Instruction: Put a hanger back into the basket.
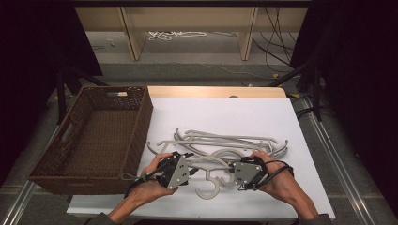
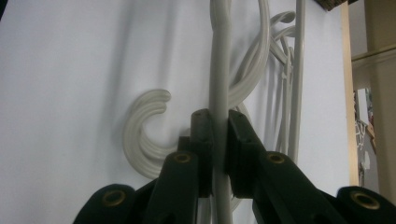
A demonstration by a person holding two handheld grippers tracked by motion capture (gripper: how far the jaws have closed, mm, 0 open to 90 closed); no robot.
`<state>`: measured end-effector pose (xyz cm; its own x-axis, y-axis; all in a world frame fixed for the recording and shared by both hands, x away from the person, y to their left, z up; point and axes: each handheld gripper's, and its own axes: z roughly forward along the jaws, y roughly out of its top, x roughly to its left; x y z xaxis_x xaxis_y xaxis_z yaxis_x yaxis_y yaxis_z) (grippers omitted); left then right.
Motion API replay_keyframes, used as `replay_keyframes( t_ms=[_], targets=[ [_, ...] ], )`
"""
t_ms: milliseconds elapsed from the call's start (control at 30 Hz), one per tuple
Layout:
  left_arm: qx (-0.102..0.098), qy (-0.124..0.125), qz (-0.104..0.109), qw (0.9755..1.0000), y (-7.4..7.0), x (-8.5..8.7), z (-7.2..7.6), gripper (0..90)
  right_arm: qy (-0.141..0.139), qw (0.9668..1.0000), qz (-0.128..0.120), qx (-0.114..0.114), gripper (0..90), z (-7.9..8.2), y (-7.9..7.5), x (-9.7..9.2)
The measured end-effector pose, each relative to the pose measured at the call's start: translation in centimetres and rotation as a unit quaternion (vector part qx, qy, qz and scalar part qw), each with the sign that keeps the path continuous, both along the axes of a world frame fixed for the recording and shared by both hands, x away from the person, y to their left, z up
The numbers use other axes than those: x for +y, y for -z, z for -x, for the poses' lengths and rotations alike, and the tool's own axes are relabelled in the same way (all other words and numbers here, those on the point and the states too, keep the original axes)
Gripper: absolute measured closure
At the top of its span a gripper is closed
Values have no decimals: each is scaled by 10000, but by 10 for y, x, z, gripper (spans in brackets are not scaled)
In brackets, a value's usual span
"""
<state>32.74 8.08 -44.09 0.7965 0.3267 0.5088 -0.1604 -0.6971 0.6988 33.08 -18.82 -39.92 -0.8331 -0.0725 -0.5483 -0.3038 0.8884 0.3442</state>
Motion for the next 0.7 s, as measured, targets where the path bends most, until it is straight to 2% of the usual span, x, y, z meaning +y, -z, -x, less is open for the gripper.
replay_keyframes(
  t_ms=[100, 133, 200, 233, 267, 300, 333, 400, 433, 467, 567, 600, 633, 700],
  targets=[
    [-142, 160, -321, 9993, -2, -3, 2, 648, -28, 10000, 25, 37, 828, -1, 0, 0],
    [-215, 194, -424, 9987, -3, -4, 3, 660, -54, 10000, 29, 23, 828, -1, 0, 0],
    [-390, 283, -798, 9956, -8, -4, 4, 680, -66, 10000, 9, -22, 826, -1, -1, -1],
    [-460, 309, -915, 9943, -12, -4, 5, 689, -1, 10000, -11, 13, 825, -1, -1, -2],
    [-492, 324, -931, 9939, -13, -4, 6, 702, -57, 10000, -35, 62, 823, -1, -1, -2],
    [-525, 364, -969, 9932, -15, -4, 7, 714, -158, 9999, -38, -6, 820, -3, -2, -2],
    [-558, 431, -1015, 9923, -17, -5, 9, 729, -24, 9999, -82, 68, 816, -1, -3, -4],
    [-661, 484, -1069, 9909, -19, -7, 12, 749, -53, 9999, -126, 68, 813, -2, -5, -6],
    [-707, 504, -1092, 9902, -20, -8, 14, 757, -109, 9998, -143, -43, 812, -3, -7, -6],
    [-716, 537, -1125, 9896, -22, -9, 15, 764, -338, 9992, -138, -137, 811, -6, -8, -6],
    [-676, 600, -1134, 9894, -27, -8, 17, 782, -380, 9988, -250, -152, 802, -6, -11, -8],
    [-642, 605, -1127, 9897, -29, -7, 18, 786, -318, 9988, -298, -205, 798, -5, -13, -9],
    [-599, 616, -1116, 9900, -30, -7, 18, 790, -252, 9990, -345, -128, 792, -5, -14, -10],
    [-463, 577, -1070, 9915, -33, -7, 18, 795, -246, 9984, -456, -231, 773, -7, -16, -11]
  ],
)
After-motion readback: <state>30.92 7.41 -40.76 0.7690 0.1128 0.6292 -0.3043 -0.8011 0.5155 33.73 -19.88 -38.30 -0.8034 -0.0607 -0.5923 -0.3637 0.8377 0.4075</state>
